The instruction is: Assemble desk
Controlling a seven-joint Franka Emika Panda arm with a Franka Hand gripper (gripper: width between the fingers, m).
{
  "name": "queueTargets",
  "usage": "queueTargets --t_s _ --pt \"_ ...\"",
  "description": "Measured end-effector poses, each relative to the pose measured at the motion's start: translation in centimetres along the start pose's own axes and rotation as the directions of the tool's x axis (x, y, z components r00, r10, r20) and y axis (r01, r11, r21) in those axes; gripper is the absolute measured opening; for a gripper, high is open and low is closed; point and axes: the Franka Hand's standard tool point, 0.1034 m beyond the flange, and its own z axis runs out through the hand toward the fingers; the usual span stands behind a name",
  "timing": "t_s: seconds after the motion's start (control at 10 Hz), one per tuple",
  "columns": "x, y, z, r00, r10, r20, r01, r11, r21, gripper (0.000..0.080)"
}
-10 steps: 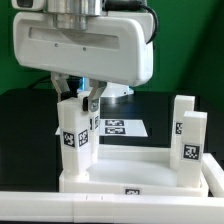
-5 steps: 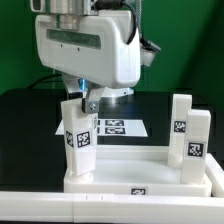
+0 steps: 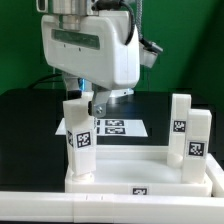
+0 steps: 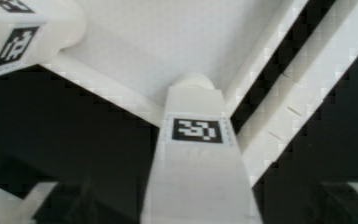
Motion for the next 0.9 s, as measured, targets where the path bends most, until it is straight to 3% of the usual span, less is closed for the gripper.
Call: queueTargets --t_s 0.5,0.9 --pt "0.04 0.01 0.01 0.927 -0.374 -0.001 0.374 0.927 0.001 0.0649" --pt "0.39 0.08 -0.05 0.689 -0.725 -0.01 0.724 0.689 -0.006 0.0649"
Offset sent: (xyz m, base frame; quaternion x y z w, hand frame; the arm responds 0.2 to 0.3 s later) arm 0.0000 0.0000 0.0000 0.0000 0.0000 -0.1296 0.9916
